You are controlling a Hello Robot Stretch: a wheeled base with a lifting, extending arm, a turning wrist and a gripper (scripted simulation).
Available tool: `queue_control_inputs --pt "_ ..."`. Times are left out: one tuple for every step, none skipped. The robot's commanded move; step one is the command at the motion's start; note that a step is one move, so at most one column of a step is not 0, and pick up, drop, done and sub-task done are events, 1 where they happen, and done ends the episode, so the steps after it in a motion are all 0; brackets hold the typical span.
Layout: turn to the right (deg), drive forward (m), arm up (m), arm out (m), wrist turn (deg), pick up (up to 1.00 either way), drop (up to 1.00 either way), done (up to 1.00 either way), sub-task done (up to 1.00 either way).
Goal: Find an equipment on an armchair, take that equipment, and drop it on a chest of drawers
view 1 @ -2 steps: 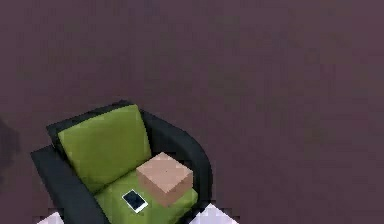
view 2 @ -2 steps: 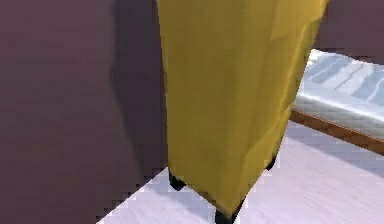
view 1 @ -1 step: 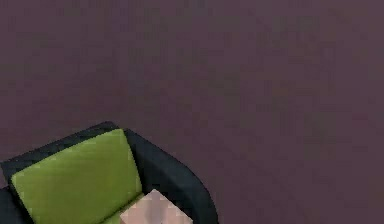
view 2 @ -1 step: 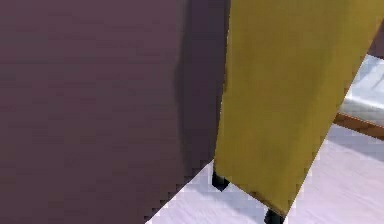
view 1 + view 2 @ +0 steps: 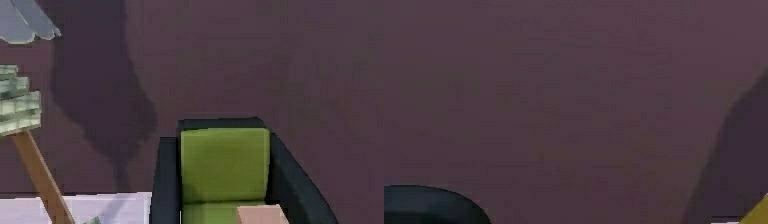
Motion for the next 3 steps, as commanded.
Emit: queue_control_inputs --pt "-45.0 0.00 0.00 0.00 0.0 0.00 0.00 0.00 0.00" --pt "-27.0 0.00 0.00 0.00 0.0 0.00 0.00 0.00 0.00" --pt "0.0 0.00 0.42 0.00 0.0 0.00 0.00 0.00 0.00"
